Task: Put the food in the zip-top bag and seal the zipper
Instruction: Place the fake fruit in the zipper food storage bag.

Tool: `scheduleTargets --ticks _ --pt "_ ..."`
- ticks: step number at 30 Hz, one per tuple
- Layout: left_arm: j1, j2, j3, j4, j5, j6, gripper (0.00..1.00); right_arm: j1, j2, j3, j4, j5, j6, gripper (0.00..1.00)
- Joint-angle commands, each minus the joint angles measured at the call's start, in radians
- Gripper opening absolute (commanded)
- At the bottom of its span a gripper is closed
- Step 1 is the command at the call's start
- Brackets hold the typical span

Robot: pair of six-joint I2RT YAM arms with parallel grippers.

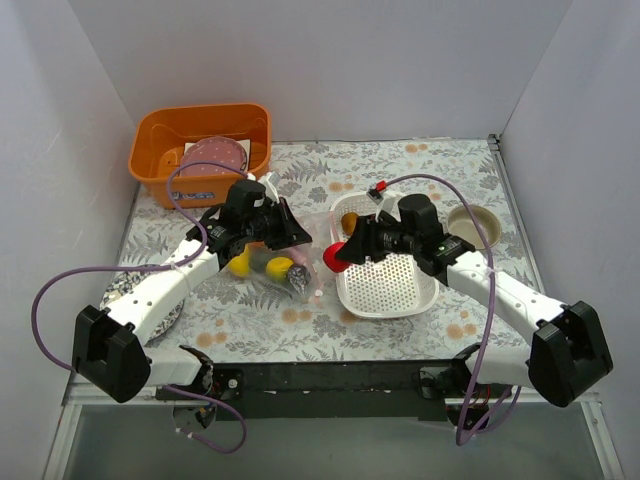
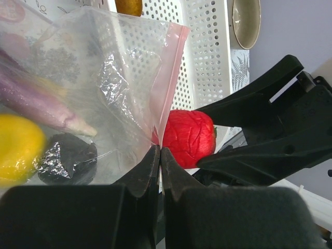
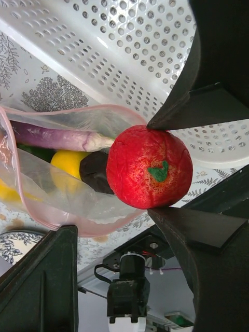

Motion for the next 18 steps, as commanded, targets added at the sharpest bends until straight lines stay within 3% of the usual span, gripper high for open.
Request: scheduleTargets --ticks 1,12,15,18 --pt "-0.004 -0.018 0.035 0.021 0.035 0.003 0.0 0.036 0.038 0.057 0.054 0.009 -0.01 0.35" --pt "-0.003 -0.048 0.043 0.014 0.027 0.002 0.0 0.065 0.133 0.114 0.132 0.113 0.025 0.44" --pt "-0.003 -0.054 0.053 0.008 0.023 -0.001 0.0 0.065 0.15 0.115 0.182 0.141 0.038 0.38" --pt "-0.003 -0.062 0.064 0.009 0.02 -0.009 0.0 0.065 0.159 0.091 0.271 0.153 0.07 0.49"
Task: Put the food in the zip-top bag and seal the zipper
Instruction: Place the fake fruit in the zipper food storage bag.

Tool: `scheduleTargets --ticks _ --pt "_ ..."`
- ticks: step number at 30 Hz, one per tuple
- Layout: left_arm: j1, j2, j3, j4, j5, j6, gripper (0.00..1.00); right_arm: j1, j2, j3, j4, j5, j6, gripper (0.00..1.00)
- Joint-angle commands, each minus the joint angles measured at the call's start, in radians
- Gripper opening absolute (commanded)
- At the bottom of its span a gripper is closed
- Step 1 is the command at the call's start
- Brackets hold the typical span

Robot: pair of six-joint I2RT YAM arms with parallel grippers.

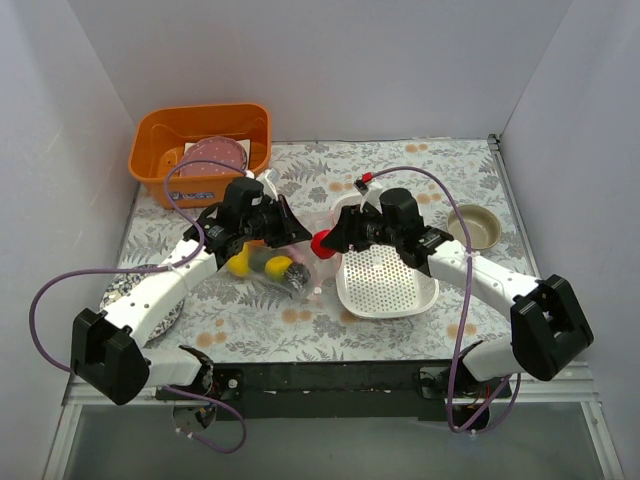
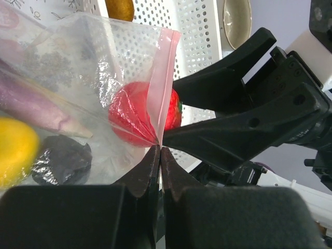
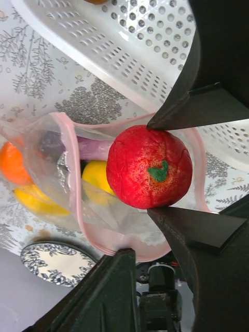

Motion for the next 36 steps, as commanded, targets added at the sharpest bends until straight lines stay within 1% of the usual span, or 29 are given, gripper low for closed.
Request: scheduleTargets --ticks 1,7,14,23,26,28,29,32,33,36 --pt "-0.003 -0.058 0.055 0.012 0.007 -0.01 0.0 0.003 0.014 0.01 0.181 0.037 0.054 0.49" --pt "-0.003 -0.066 0.066 0.018 -0.005 -0.015 0.0 0.009 0.056 -0.079 0.392 0.04 0.155 0.52" --pt "-0.003 -0.081 0.057 0.024 -0.022 -0.022 0.0 0.02 0.129 -0.056 0.429 0.061 0.169 0.52" --pt "-0.003 -0.078 0.045 0.023 -0.022 -0.022 0.0 0.023 0.191 -0.038 0.494 0.063 0.178 0.61" --pt "-0.003 -0.084 0.038 0.024 -0.026 -0.025 0.0 0.023 0.212 -0.007 0.492 0.018 0.171 0.7" --pt "-0.003 -0.083 0.037 0.026 -0.029 -0.025 0.0 0.025 0.199 -0.004 0.463 0.02 0.143 0.78" --pt "-0.003 -0.084 0.04 0.023 -0.029 -0.022 0.0 0.025 0.186 -0.021 0.459 0.024 0.137 0.88" --pt "-0.003 -0.084 0.038 0.023 -0.033 -0.021 0.0 0.025 0.114 -0.05 0.42 0.093 0.096 0.91" --pt "-0.003 -0.081 0.038 0.023 -0.031 -0.022 0.0 0.023 0.094 -0.072 0.402 0.11 0.088 0.93" --pt "-0.003 -0.078 0.038 0.023 -0.028 -0.019 0.0 0.023 0.016 -0.101 0.345 0.176 0.06 0.94"
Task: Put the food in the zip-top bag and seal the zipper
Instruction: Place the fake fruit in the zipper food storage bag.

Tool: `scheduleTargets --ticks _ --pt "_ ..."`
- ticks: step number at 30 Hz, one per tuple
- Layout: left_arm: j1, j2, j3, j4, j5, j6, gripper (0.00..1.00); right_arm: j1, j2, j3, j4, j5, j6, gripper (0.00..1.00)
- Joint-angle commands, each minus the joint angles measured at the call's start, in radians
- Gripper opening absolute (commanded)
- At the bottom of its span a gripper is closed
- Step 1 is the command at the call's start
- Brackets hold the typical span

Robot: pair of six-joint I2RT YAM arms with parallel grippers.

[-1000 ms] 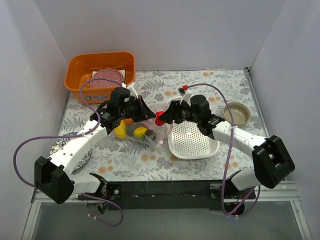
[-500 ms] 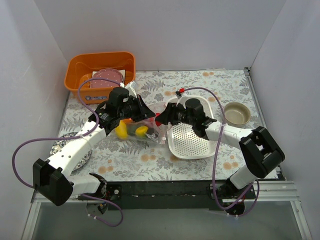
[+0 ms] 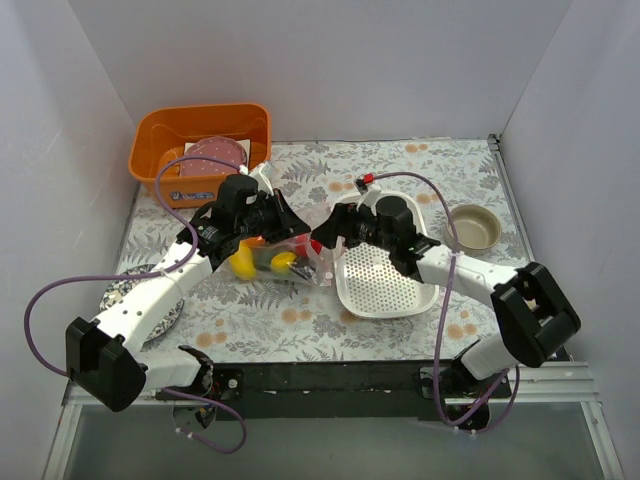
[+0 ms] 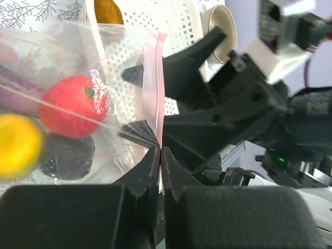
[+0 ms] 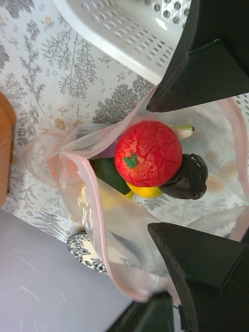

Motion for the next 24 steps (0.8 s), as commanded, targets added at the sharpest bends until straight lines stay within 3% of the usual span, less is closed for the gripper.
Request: scheduleTargets --ticks 1,9,13,18,24 --pt "-0.003 -0.039 0.012 0.016 0.003 0.004 0.0 0.001 -0.159 -0.041 -0.053 0.123 -0.075 0.94" --pt "-0.003 -0.065 -0.008 0.021 -0.02 0.012 0.0 0.001 -0.38 -0.11 -0.274 0.347 -0.075 0.94" --pt "-0.003 -0.05 -0.003 0.007 0.009 0.013 0.0 -0.005 -0.445 -0.092 -0.461 0.523 -0.03 0.96" --pt "-0.003 -0.068 -0.034 0.006 0.026 -0.001 0.0 -0.067 -0.429 -0.083 -0.559 0.496 -0.029 0.98" --pt "-0.003 -0.079 0.0 -0.019 -0.008 0.006 0.0 -0.126 -0.33 0.006 -0.602 0.361 -0.072 0.98"
